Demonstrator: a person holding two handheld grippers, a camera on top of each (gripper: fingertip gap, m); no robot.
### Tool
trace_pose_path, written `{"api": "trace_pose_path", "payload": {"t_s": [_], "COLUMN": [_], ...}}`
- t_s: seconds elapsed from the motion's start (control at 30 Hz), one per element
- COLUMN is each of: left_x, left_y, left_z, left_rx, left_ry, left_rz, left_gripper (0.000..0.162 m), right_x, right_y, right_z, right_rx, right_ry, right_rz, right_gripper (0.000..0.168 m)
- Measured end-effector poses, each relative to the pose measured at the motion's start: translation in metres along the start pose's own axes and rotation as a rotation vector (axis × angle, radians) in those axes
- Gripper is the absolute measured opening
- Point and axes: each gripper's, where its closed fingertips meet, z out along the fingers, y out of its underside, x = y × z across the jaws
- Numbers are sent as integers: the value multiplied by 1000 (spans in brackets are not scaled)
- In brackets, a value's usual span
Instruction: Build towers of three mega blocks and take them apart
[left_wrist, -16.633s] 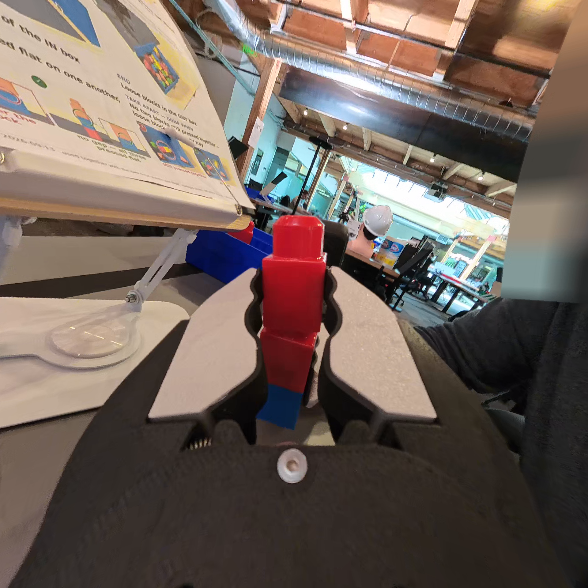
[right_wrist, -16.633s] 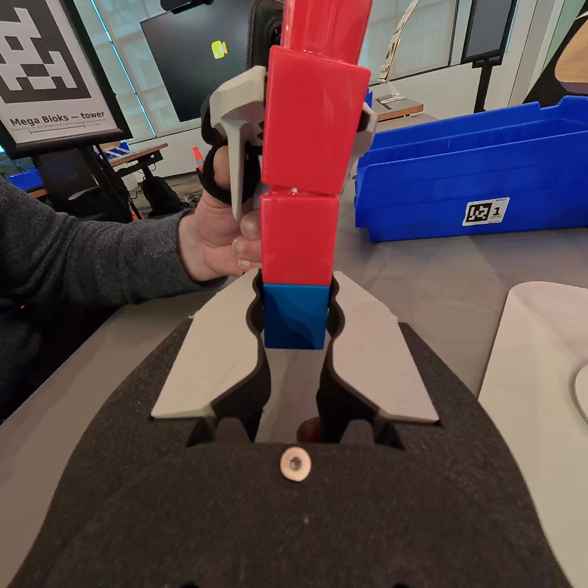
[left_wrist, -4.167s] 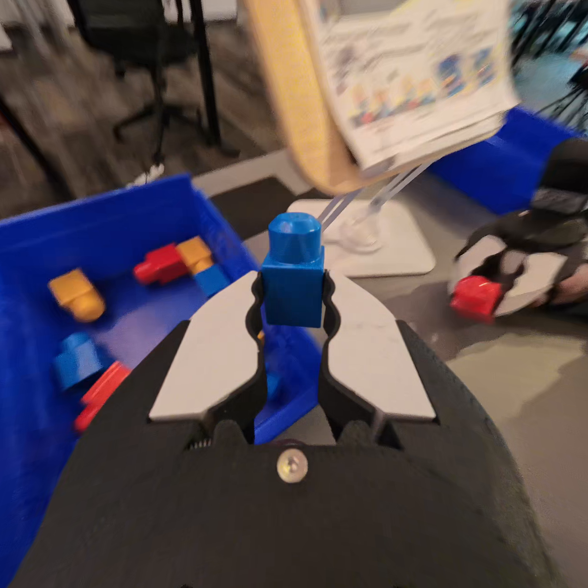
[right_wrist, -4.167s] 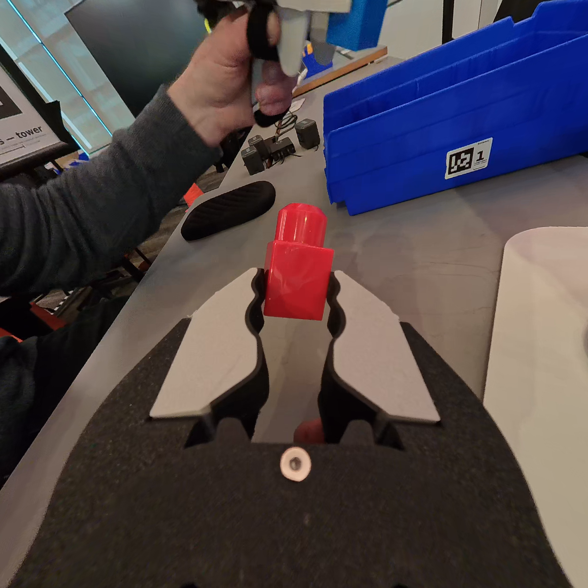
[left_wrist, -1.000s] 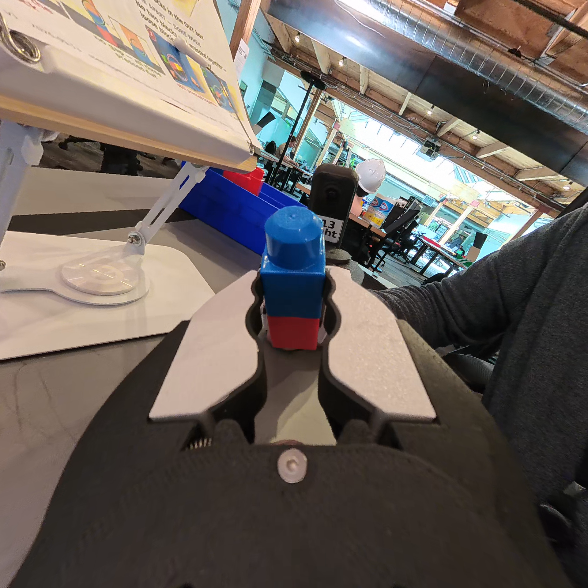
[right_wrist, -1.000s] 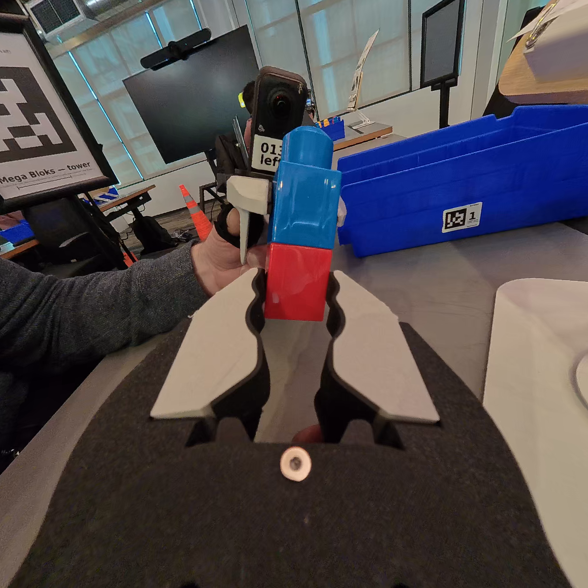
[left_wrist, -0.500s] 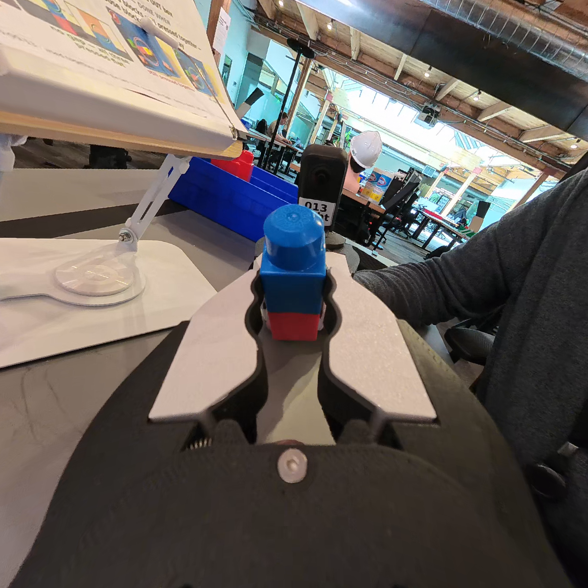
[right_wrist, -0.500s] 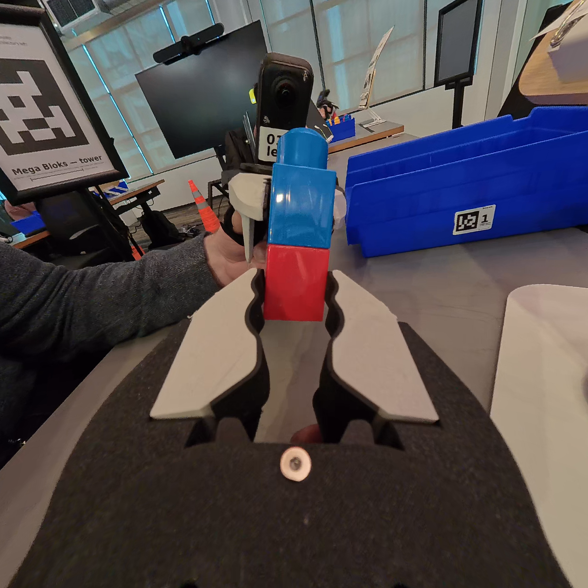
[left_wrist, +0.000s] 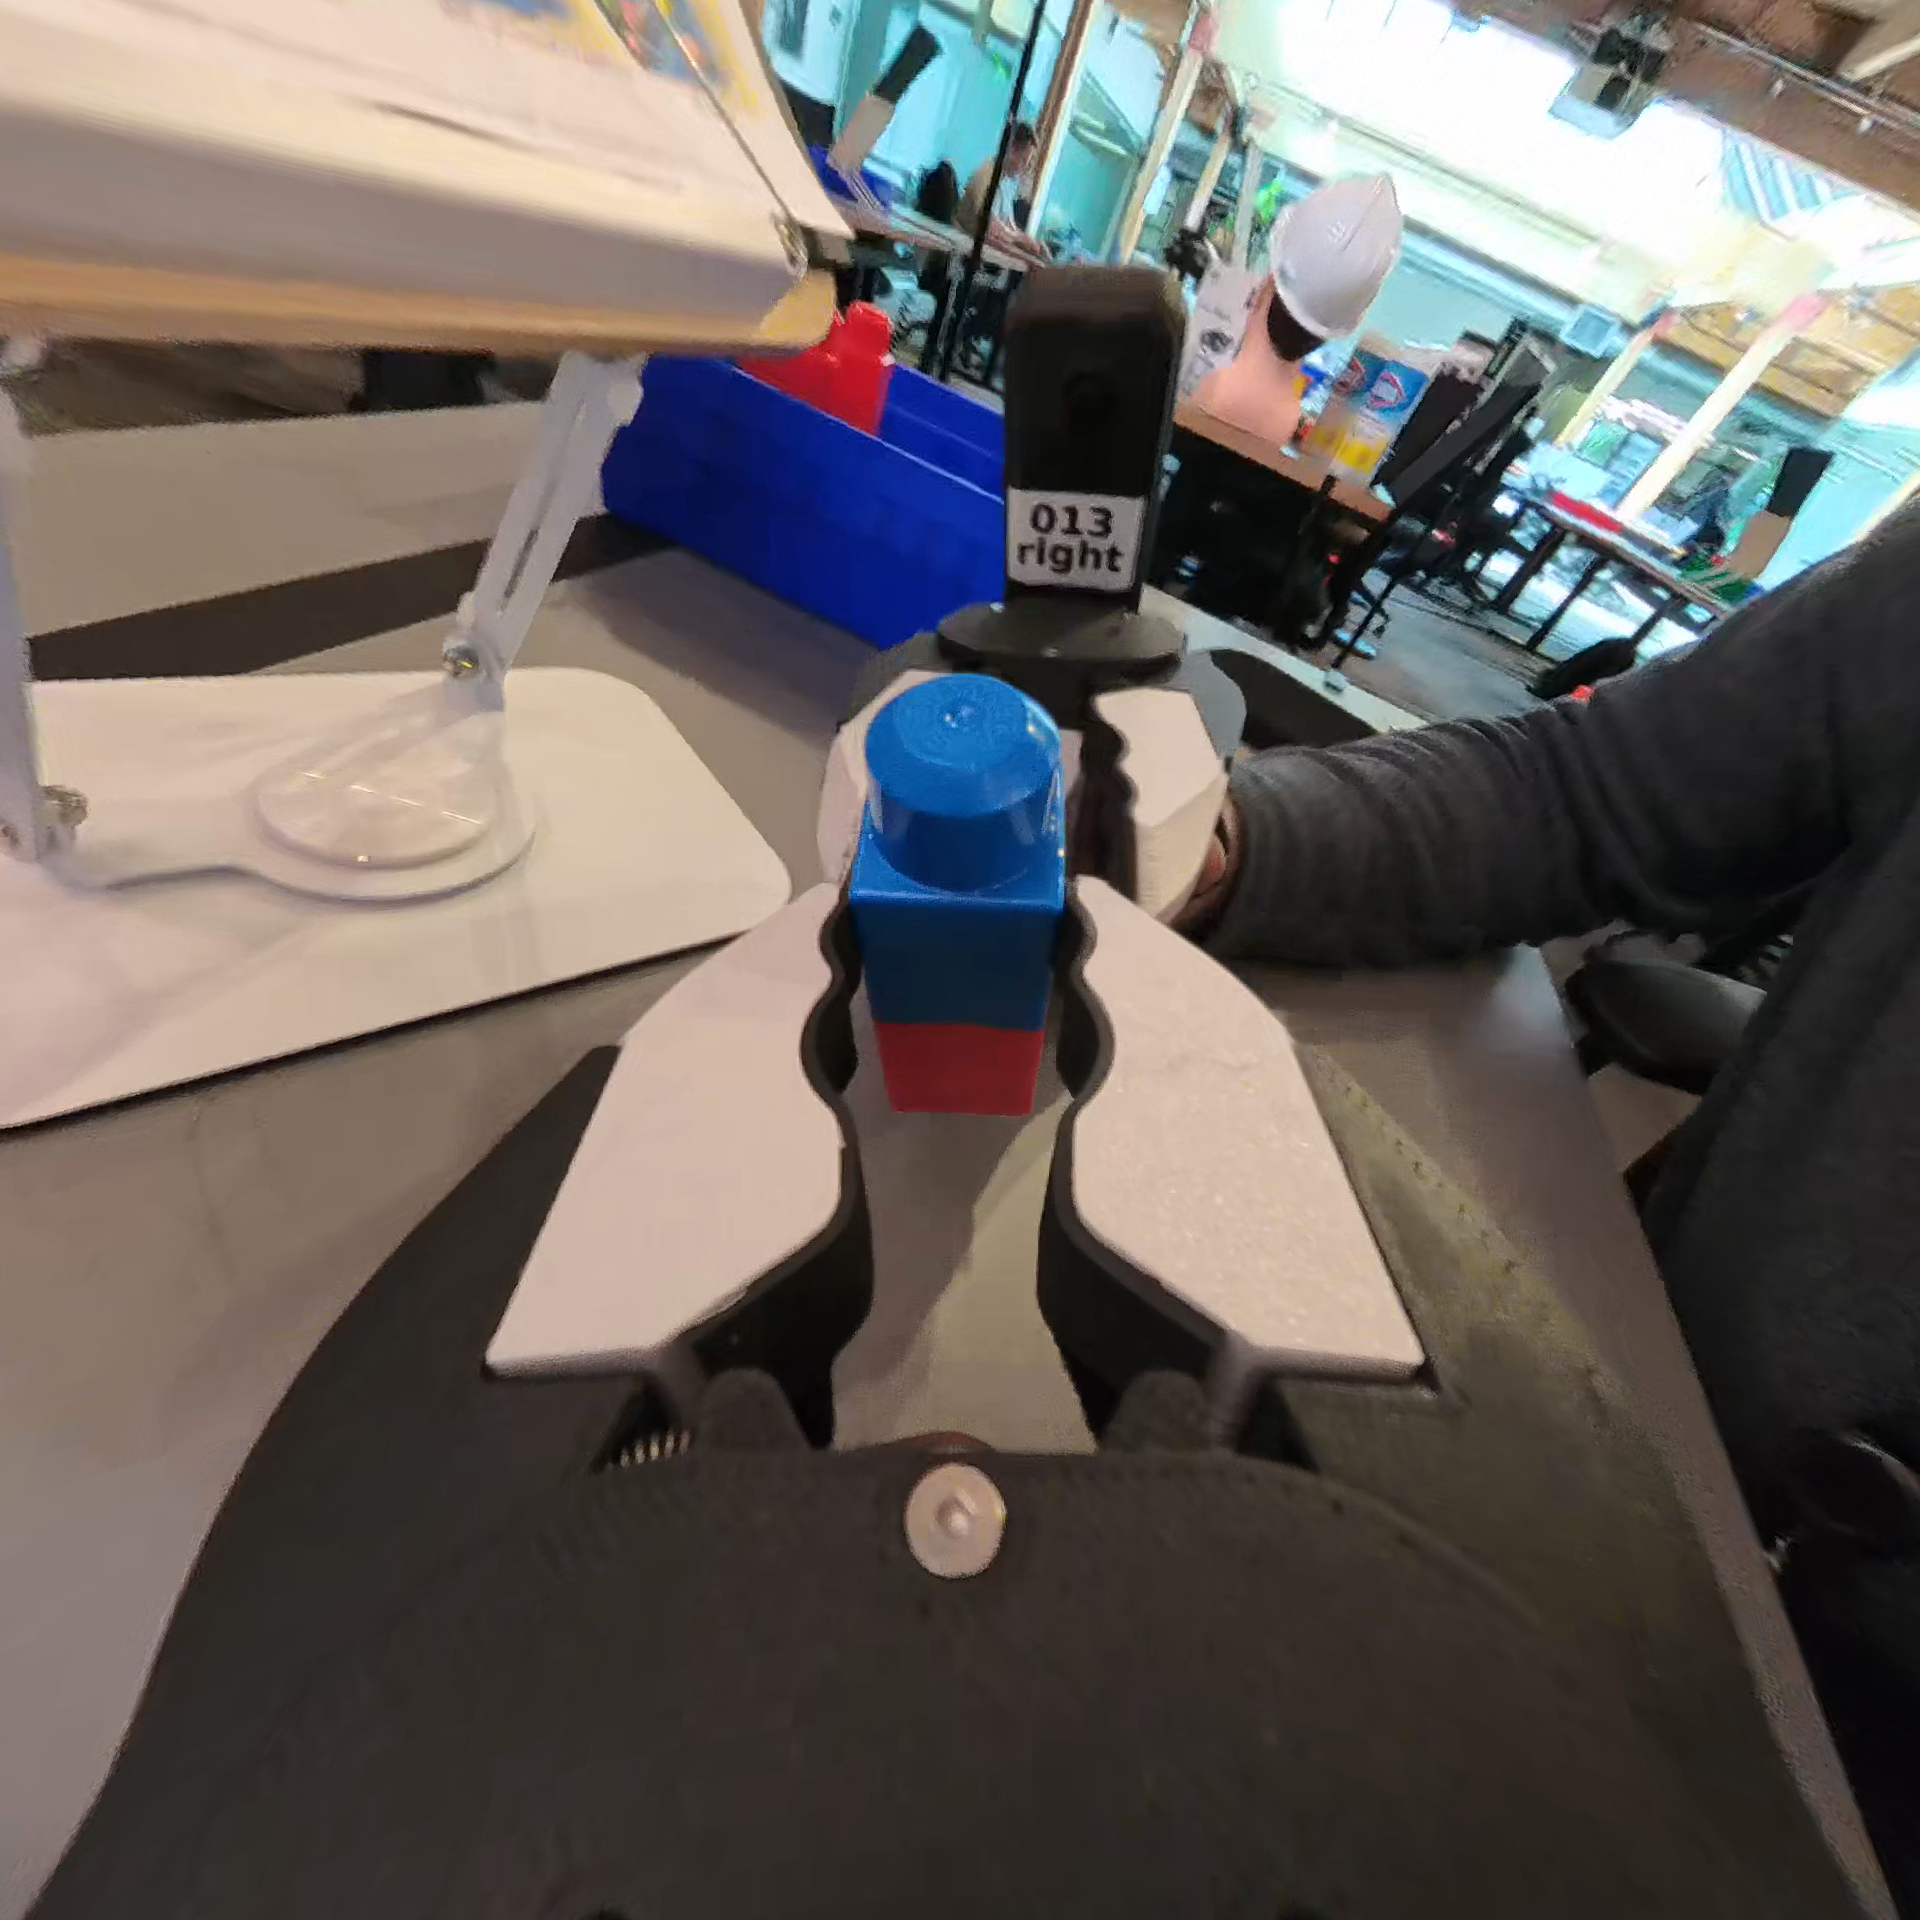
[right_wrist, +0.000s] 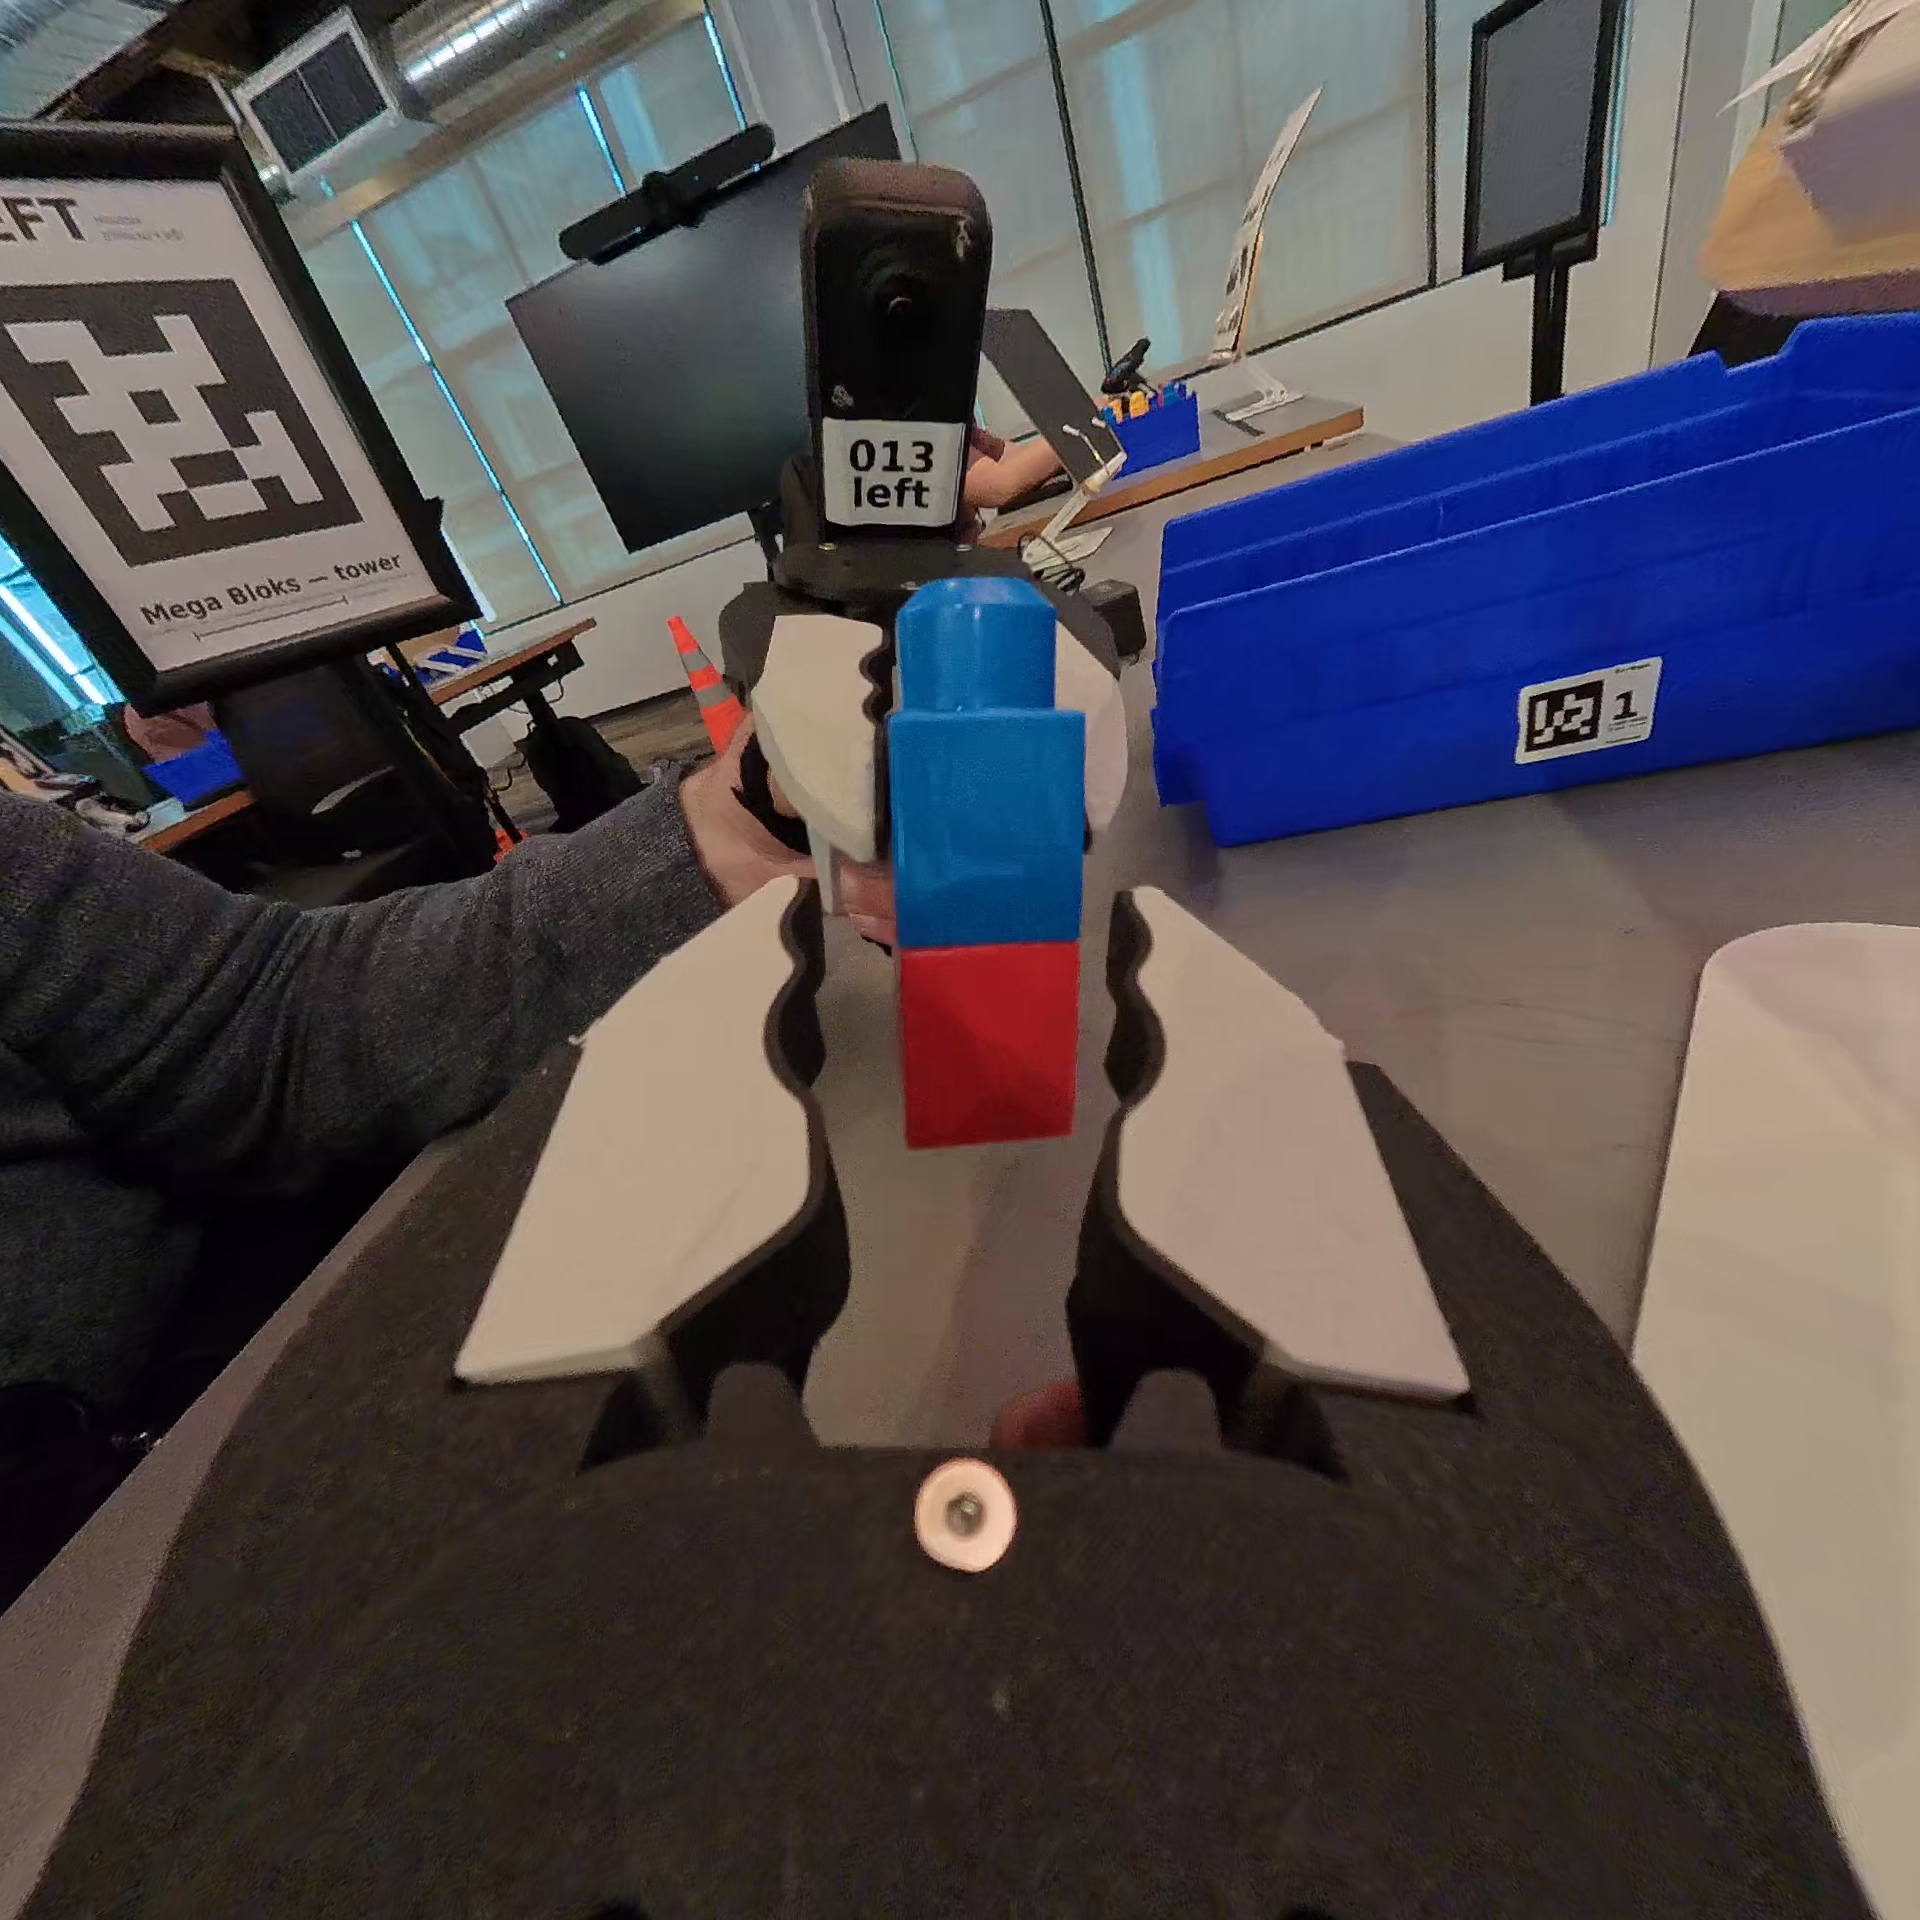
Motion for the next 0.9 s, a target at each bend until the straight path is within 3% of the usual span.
{"api": "trace_pose_path", "payload": {"t_s": [0.27,0.73,0.8,0.9], "left_x": [11,16,14,0], "left_y": [6,3,-7,-31], "left_z": [4,5,-6,-51], "left_rx": [-39,-28,7,72], "left_ry": [75,75,47,-93], "left_rz": [-20,3,27,75], "left_gripper": [35,35,41,41], "right_x": [-7,-12,-10,-9], "right_y": [5,4,1,-2], "right_z": [3,3,0,-3], "right_rx": [-36,-31,-9,14], "right_ry": [-38,-56,-57,-64], "right_rz": [-29,-46,-33,-14], "right_gripper": [35,35,35,35]}}
